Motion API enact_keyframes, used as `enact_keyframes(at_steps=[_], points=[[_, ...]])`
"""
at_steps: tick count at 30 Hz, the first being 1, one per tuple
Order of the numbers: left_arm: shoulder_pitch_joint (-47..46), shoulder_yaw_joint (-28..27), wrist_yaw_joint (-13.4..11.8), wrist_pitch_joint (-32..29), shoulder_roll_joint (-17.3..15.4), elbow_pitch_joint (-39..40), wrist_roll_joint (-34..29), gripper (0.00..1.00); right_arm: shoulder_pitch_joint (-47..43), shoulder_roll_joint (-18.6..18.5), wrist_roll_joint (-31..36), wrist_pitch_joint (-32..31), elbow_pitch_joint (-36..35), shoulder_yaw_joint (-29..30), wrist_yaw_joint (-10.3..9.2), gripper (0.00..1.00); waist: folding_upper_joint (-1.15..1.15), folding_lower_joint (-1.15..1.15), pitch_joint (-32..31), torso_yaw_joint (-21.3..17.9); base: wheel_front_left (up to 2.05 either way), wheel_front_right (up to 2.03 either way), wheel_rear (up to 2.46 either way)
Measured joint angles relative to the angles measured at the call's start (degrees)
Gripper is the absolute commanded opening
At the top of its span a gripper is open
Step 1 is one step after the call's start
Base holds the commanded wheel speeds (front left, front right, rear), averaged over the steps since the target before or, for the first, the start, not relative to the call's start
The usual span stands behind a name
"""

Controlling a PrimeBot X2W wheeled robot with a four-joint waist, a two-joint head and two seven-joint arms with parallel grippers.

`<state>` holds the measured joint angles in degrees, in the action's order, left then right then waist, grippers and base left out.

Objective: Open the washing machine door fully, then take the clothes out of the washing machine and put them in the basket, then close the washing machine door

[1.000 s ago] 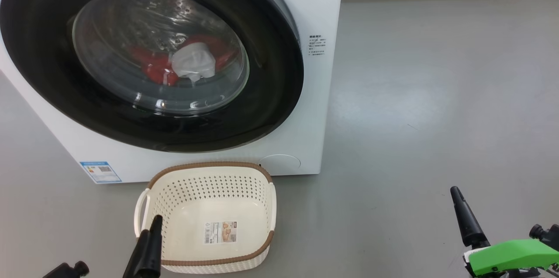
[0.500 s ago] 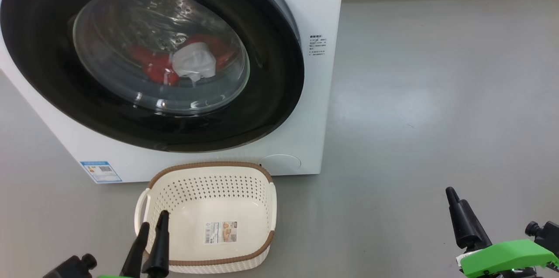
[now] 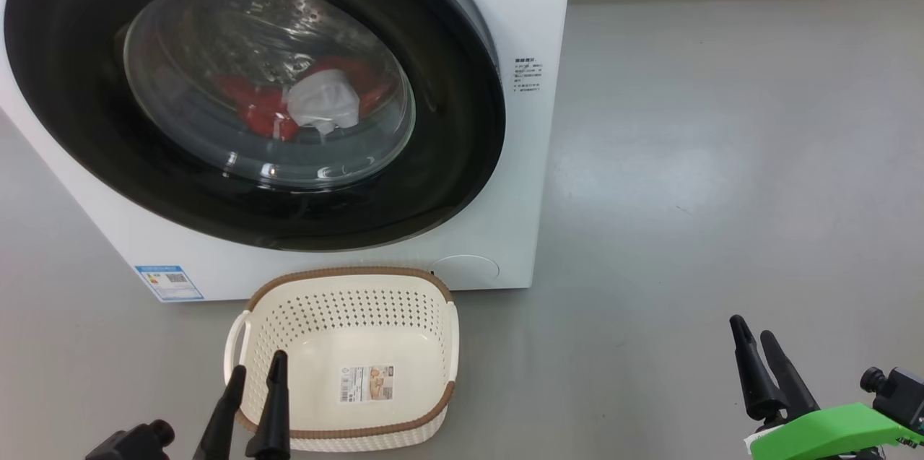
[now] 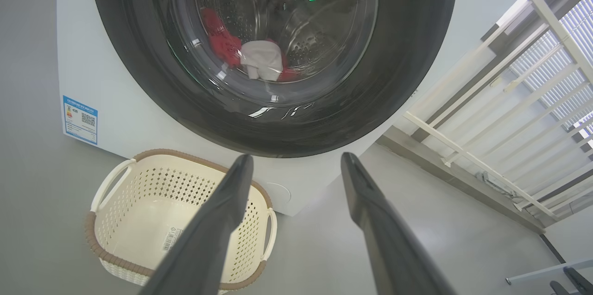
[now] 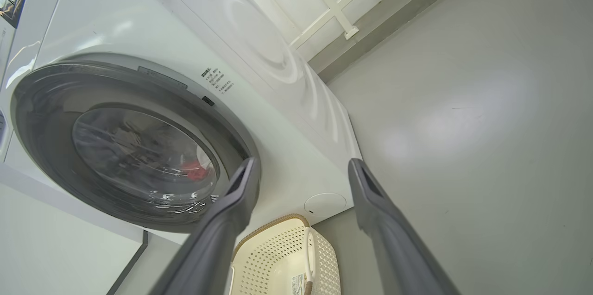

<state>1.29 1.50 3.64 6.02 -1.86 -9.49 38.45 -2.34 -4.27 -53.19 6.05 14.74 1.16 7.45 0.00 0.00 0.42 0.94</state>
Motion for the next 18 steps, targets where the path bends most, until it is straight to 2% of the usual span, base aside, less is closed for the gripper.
enact_keyframes(at_steps=[18], points=[[0.06, 0.77, -0.67, 3.02, -0.21, 2.34, -12.80, 1.00, -0.14, -0.76, 9.28, 2.99, -1.11, -0.19, 0.00, 1.00, 0.00, 0.00, 0.31, -0.02, 0.00, 0.00, 0.00]])
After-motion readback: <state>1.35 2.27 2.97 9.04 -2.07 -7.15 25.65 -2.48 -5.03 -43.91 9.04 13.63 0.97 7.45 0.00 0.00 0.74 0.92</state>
